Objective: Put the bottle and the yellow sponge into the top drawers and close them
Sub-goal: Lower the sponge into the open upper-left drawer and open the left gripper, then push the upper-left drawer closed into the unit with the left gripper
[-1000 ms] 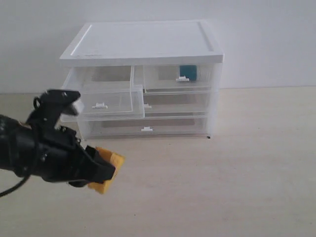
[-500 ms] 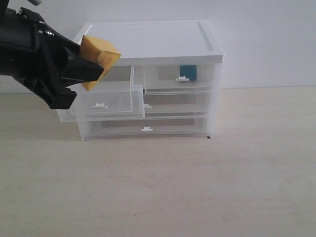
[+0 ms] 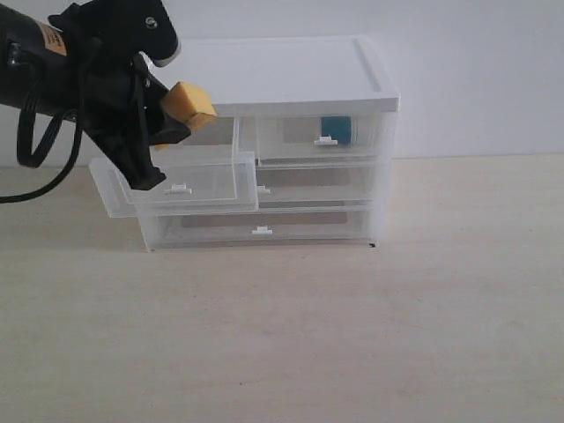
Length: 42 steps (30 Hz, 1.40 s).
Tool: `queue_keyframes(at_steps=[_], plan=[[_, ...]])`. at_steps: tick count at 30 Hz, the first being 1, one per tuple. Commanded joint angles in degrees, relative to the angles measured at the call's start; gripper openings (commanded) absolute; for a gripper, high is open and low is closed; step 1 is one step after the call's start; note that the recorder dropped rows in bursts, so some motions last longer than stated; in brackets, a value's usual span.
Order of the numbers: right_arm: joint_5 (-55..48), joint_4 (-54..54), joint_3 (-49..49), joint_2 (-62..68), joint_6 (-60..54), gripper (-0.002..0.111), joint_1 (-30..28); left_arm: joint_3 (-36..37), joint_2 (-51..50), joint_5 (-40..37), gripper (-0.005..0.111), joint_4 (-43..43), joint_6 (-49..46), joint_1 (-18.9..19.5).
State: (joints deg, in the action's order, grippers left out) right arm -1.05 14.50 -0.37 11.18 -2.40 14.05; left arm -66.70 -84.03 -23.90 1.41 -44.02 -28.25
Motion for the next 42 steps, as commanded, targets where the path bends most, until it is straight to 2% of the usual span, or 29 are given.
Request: queue_keyframes(at_steps=[1,4,18,19,21,22,24,27,30,31,32,35,42], plan=[[0.67,0.18,0.37,-0.22,-0.07,0.000,-0.31,-2.89,-2.71,1.39,0.004,1.45,1.18,1.99],[0.67,0.18,0.37,-0.22,-0.07,0.000,-0.31,-4.06,-4.01,1.26,0.004,1.56,1.18,3.16],[0.67,0.18,0.37,-0.22,-0.07,0.000,-0.31,-4.37,-8.92,1.36,0.005,1.56,1.18,3.16],[0.67,0.18,0.37,-0.22,-0.07,0.000,-0.31,-4.37,-9.02,1.36,0.007,1.45,1.18,3.16],[0.67,0.18,0.37,-0.22,-0.07,0.000,-0.31,-4.37,-9.30,1.36,0.023,1.44,1.74,3.16],[0.67,0.18,0.37,-0.22,-0.07,0.000,-0.31,-4.37,-9.44,1.25,0.035,1.44,2.69,3.16],[0.67,0.18,0.37,-0.22,-0.07,0.000,-0.31,-4.37,-9.44,1.79,0.048,1.44,3.58,3.16],[0.67,0.18,0.37,-0.22,-0.07,0.000,-0.31,-4.37,-9.20,2.04,0.051,1.44,4.12,3.16],[0.67,0.18,0.37,-0.22,-0.07,0.000,-0.31,-4.37,-7.50,1.90,0.050,1.44,4.24,3.06],[0.67,0.18,0.37,-0.22,-0.07,0.000,-0.31,-4.37,-5.95,1.90,0.046,1.44,5.44,3.06],[0.67,0.18,0.37,-0.22,-0.07,0.000,-0.31,-4.37,-4.99,1.63,0.040,1.35,6.50,3.06],[0.67,0.18,0.37,-0.22,-0.07,0.000,-0.31,-4.37,-0.93,-2.68,0.005,-2.73,8.59,3.06],[0.67,0.18,0.37,-0.22,-0.07,0.000,-0.31,-4.23,0.16,-18.03,0.005,-4.22,8.49,3.06]])
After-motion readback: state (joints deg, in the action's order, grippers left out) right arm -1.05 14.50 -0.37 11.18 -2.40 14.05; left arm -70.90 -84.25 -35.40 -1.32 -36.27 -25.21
